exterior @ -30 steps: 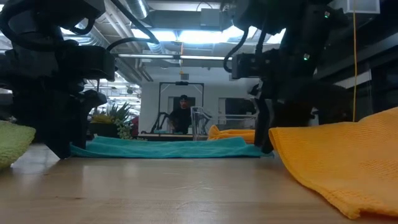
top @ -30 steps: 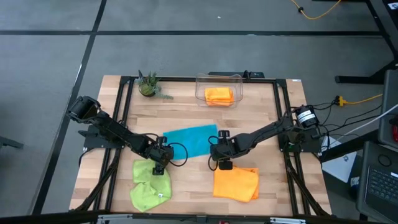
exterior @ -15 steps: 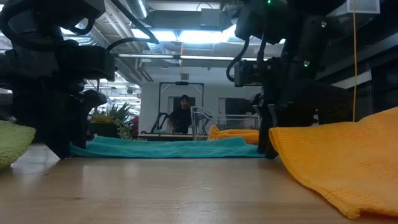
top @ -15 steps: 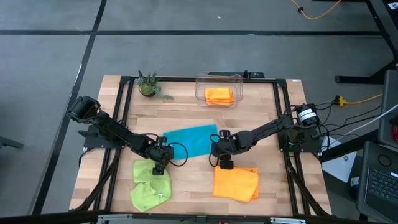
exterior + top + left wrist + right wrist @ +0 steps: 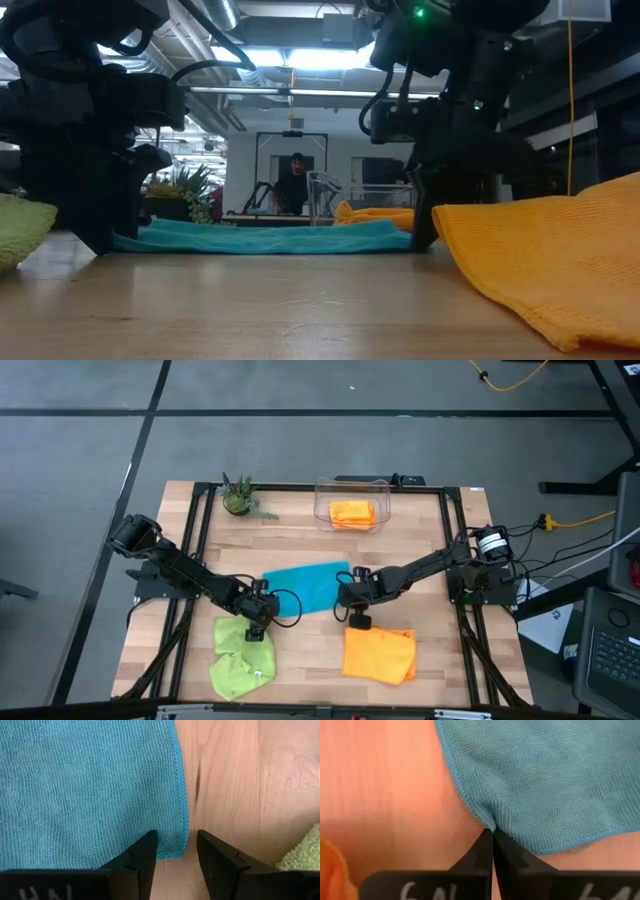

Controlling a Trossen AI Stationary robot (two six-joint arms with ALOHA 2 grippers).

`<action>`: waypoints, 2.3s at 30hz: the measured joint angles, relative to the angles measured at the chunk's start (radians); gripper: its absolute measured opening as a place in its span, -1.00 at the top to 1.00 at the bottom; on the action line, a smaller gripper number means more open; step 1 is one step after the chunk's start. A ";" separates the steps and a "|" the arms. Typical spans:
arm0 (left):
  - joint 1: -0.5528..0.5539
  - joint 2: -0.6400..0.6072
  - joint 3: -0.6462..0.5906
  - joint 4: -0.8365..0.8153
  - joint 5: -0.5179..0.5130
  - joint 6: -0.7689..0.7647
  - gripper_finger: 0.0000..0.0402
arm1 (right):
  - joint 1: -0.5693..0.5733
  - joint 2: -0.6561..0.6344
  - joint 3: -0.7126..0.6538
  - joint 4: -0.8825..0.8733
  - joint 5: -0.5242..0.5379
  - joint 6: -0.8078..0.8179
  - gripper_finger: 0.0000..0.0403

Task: Fold microfiber towels
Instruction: Fold the blue towel on the table

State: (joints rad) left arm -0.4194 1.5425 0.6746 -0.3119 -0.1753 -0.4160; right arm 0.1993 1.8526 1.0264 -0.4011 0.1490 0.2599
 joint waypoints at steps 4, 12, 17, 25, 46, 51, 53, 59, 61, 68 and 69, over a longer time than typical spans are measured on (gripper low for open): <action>0.000 0.000 0.000 0.000 0.000 0.000 0.32 | 0.000 0.000 0.005 -0.011 0.000 0.002 0.98; 0.001 -0.003 0.048 -0.042 -0.092 0.030 0.55 | 0.000 -0.017 0.088 -0.149 -0.001 0.001 0.99; 0.000 -0.005 0.118 -0.149 -0.114 0.081 0.95 | 0.007 -0.024 0.147 -0.248 0.039 -0.004 0.99; 0.000 -0.005 0.268 -0.451 -0.204 0.100 1.00 | 0.027 -0.026 0.277 -0.482 0.199 -0.003 1.00; 0.017 -0.007 0.744 -0.997 -0.396 0.158 1.00 | 0.090 -0.029 0.593 -0.862 0.542 0.030 1.00; -0.013 -0.007 0.918 -1.050 -0.367 0.132 1.00 | 0.164 -0.029 0.741 -1.008 0.567 0.109 1.00; -0.037 -0.007 0.981 -1.050 -0.334 0.122 1.00 | 0.203 -0.029 0.808 -1.062 0.566 0.138 1.00; -0.141 -0.007 1.162 -1.050 -0.327 0.105 1.00 | 0.295 -0.030 1.013 -1.118 0.581 0.154 1.00; -0.167 -0.007 1.223 -1.050 -0.327 0.110 1.00 | 0.306 -0.031 1.069 -1.140 0.614 0.152 1.00; -0.160 -0.010 1.302 -1.130 -0.335 0.097 1.00 | 0.220 -0.032 1.079 -1.158 0.622 0.128 1.00; -0.142 -0.010 1.279 -1.157 -0.335 0.073 1.00 | 0.195 -0.032 1.042 -1.149 0.598 0.128 1.00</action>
State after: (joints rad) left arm -0.5612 1.5330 1.9536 -1.4685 -0.5101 -0.3431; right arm 0.3944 1.8202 2.0681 -1.5497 0.7475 0.3882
